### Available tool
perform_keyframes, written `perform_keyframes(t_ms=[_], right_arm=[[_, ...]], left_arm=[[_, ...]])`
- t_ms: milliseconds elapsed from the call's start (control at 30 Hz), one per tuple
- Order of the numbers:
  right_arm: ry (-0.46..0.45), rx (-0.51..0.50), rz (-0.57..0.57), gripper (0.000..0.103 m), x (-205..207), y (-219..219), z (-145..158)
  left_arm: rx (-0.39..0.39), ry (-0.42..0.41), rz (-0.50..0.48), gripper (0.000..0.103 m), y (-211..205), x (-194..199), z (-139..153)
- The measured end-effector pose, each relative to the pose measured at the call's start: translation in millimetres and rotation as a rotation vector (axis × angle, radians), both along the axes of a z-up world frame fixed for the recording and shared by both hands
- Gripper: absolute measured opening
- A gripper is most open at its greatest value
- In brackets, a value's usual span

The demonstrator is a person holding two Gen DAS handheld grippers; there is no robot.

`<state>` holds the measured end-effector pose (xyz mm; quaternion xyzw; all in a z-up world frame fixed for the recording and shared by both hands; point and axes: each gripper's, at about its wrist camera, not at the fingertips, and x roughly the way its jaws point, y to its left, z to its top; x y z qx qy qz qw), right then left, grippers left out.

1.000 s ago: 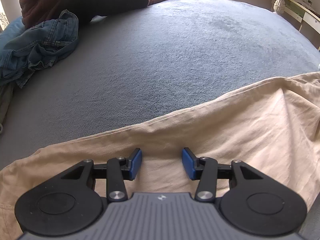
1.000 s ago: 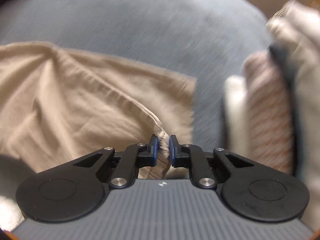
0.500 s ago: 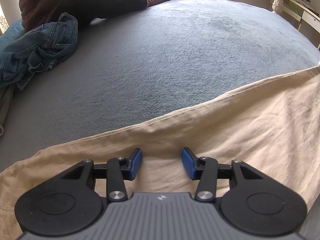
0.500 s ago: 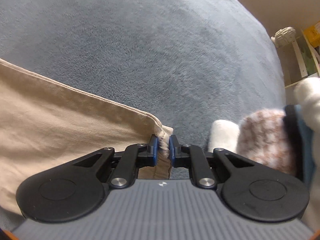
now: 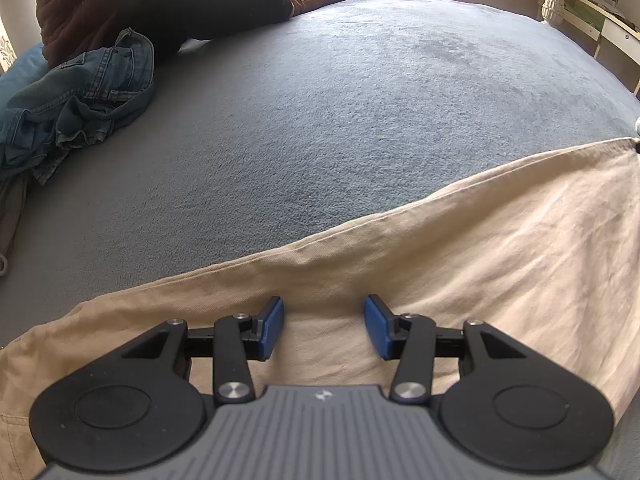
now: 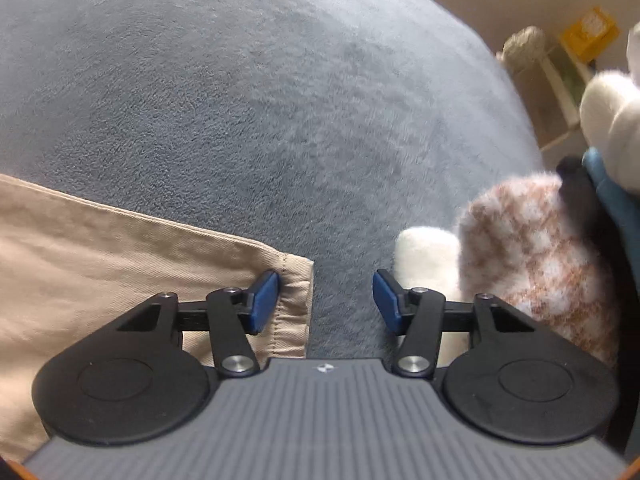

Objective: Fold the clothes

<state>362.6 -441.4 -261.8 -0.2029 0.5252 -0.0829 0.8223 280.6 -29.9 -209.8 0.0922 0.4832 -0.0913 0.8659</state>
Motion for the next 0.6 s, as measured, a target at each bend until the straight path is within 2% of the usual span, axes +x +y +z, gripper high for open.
perform_keyframes(t_ms=[267, 533, 567, 600], right_arm=[[-0.03, -0.159, 0.115, 0.057, 0.8, 22.0, -14.6], [-0.059, -0.43, 0.351, 0.063, -26.3, 41.0, -18.6], [-0.059, -0.456, 0.379, 0.063, -30.2, 42.1, -19.3], [-0.064, -0.435, 0.378, 0.065, -35.8, 43.4, -14.4]], left_arm=[[0.0, -0.005, -0.007, 0.047, 0.7, -1.4, -0.1], [-0.002, -0.007, -0.009, 0.047, 1.4, -1.7, -0.5], [-0.001, -0.008, -0.009, 0.047, 1.3, -1.8, -0.6], [-0.001, -0.008, -0.01, 0.047, 1.2, -1.8, -0.6]])
